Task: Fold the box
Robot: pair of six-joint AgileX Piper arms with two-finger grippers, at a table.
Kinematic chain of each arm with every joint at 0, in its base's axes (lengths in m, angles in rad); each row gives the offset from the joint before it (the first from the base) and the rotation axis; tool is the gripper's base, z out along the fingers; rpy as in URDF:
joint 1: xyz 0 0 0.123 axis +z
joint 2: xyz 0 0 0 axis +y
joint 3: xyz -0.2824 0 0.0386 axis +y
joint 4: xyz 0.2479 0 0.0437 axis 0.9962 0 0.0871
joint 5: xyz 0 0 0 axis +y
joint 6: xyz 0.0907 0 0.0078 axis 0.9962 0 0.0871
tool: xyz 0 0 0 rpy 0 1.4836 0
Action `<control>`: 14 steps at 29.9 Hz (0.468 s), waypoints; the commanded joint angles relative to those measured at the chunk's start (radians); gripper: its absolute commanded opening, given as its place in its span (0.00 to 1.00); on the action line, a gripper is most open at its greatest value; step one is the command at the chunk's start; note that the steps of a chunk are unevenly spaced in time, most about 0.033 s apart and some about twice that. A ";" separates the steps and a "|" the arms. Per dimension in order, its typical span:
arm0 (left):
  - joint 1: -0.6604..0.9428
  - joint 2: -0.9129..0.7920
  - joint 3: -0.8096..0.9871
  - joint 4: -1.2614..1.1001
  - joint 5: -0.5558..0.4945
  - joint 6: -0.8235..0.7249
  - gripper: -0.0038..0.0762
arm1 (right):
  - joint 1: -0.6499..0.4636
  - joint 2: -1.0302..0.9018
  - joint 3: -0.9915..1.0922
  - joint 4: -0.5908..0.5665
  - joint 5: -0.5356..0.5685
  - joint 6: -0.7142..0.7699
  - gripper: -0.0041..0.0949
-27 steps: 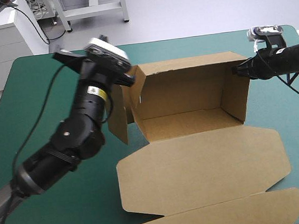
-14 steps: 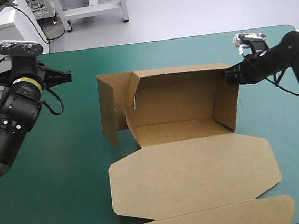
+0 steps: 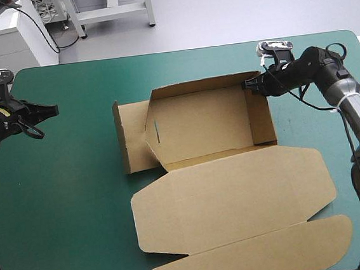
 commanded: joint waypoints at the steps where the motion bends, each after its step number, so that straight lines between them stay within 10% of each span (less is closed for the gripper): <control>1: 0.015 -0.031 -0.026 -0.064 -0.045 0.072 0.05 | 0.008 -0.029 -0.009 0.019 0.014 0.014 0.24; 7: 0.015 -0.002 -0.026 -0.070 -0.014 0.072 0.05 | 0.008 -0.029 -0.069 0.009 0.054 -0.008 0.52; 14: 0.015 0.032 -0.026 -0.112 0.001 0.072 0.05 | 0.008 -0.029 -0.222 -0.097 0.208 -0.007 0.57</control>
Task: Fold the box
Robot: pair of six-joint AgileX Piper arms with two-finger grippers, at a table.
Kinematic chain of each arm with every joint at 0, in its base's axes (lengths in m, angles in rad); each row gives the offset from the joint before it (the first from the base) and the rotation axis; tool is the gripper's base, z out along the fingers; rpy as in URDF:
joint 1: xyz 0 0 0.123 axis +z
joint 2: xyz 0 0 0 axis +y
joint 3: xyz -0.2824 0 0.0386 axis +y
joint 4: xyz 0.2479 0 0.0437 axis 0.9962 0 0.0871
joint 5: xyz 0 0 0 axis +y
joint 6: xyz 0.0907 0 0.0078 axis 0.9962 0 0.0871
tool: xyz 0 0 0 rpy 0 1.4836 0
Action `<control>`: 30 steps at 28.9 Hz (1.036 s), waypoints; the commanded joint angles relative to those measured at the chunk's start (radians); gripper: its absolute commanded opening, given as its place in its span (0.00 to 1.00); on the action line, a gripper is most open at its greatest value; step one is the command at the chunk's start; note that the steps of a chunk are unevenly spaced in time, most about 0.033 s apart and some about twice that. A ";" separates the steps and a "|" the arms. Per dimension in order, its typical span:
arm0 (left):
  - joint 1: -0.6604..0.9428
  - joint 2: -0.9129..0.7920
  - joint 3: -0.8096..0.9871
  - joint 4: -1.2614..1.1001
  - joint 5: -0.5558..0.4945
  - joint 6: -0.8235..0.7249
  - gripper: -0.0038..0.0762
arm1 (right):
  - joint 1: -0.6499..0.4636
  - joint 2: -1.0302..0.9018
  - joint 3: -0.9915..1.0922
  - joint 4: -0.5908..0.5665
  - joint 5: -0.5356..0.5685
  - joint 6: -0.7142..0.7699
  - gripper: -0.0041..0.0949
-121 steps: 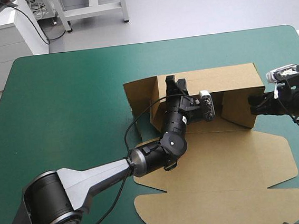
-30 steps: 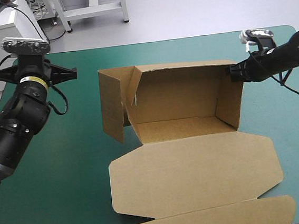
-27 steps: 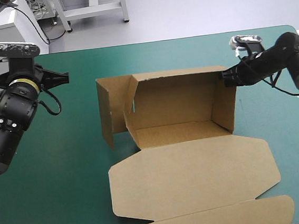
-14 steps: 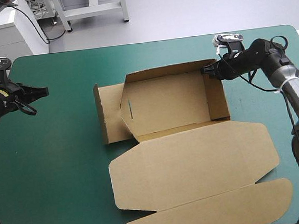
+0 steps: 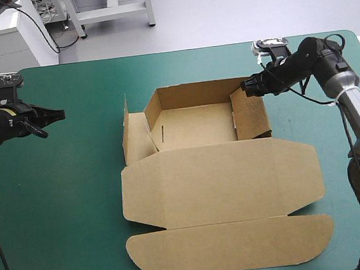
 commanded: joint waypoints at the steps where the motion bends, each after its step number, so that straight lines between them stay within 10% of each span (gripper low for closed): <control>1: -0.001 -0.014 -0.026 -0.035 -0.042 0.000 0.05 | -0.001 -0.053 -0.131 -0.057 0.086 0.009 0.57; 5: 0.005 0.002 -0.026 -0.040 -0.017 0.000 0.05 | -0.001 -0.053 -0.267 -0.173 0.237 0.075 0.57; 30: 0.106 0.011 -0.026 -0.166 0.060 0.050 0.05 | -0.001 -0.036 -0.120 -0.137 0.240 0.185 0.57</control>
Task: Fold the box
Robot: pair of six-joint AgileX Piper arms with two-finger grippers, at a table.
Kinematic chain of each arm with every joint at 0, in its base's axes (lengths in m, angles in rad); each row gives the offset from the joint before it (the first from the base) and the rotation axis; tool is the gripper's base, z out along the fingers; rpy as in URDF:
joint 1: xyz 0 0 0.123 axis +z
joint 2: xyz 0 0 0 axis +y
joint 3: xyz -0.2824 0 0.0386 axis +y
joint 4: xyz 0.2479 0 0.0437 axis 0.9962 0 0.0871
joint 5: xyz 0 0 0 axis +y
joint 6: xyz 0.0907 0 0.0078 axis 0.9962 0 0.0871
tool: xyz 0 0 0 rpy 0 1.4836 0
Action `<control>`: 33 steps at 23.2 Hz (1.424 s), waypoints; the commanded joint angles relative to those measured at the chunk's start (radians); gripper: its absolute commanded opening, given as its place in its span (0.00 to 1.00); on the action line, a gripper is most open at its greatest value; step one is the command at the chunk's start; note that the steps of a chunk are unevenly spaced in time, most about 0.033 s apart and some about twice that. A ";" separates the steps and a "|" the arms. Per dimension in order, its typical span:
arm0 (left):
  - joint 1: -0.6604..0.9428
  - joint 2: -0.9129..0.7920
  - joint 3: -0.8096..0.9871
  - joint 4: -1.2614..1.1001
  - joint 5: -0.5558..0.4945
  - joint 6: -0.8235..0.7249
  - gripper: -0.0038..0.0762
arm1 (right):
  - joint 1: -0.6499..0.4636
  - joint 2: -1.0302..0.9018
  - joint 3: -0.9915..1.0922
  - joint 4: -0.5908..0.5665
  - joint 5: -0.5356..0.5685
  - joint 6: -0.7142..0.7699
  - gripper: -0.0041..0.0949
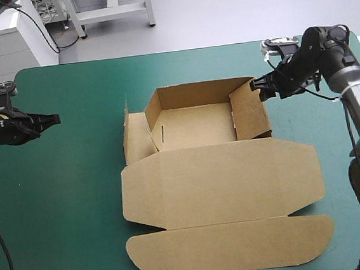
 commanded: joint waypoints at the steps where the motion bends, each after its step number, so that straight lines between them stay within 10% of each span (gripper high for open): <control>1: 0.002 -0.029 -0.026 -0.024 -0.042 0.001 0.05 | -0.001 -0.011 -0.017 0.054 -0.002 -0.001 0.57; 14: 0.002 -0.029 -0.026 -0.024 -0.040 0.001 0.05 | -0.001 0.158 -0.017 0.138 -0.032 -0.015 0.55; 18: 0.002 -0.029 -0.026 -0.024 -0.038 0.001 0.05 | -0.001 0.186 -0.017 0.138 0.003 -0.015 0.40; 22: 0.002 -0.029 -0.026 -0.024 -0.038 0.001 0.05 | -0.001 0.189 -0.017 0.146 0.005 -0.013 0.03; 33: 0.002 -0.029 -0.026 -0.024 -0.038 0.001 0.05 | -0.001 0.187 -0.017 0.246 0.005 -0.065 0.03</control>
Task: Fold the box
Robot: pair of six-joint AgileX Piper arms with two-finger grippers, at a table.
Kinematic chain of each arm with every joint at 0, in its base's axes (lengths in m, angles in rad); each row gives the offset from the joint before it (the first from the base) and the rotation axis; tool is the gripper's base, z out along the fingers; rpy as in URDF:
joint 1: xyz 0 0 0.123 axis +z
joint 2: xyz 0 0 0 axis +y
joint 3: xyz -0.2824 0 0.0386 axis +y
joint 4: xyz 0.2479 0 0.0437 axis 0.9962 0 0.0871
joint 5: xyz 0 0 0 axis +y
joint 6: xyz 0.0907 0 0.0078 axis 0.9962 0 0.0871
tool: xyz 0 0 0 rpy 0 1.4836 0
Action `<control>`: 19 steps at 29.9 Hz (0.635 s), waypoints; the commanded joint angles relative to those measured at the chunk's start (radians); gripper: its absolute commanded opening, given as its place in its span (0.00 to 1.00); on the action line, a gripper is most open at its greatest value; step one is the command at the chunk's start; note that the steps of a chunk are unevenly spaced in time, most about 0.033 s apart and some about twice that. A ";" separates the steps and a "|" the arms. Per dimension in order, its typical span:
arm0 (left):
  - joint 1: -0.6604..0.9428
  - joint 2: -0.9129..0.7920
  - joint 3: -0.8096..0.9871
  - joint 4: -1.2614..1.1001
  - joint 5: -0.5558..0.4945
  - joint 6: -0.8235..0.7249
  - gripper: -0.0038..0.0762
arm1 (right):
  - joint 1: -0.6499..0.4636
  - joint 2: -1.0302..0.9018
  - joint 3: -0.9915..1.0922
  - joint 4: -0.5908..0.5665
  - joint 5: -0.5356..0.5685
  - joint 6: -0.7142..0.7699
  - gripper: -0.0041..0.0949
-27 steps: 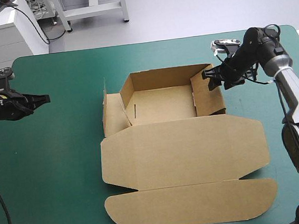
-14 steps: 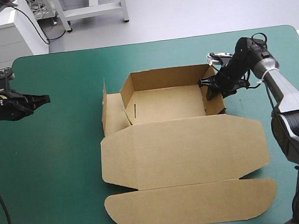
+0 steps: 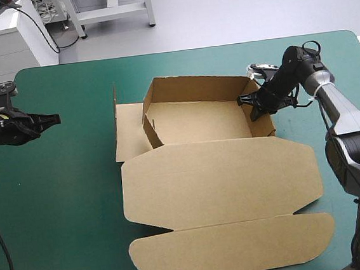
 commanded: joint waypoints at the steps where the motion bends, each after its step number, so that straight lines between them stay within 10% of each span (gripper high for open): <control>1: 0.002 -0.029 -0.026 -0.021 -0.042 0.001 0.05 | -0.001 -0.063 -0.023 0.082 0.029 -0.023 0.03; 19: 0.002 -0.027 -0.026 -0.017 -0.049 0.001 0.04 | -0.064 -0.172 -0.023 0.111 0.029 -0.085 0.03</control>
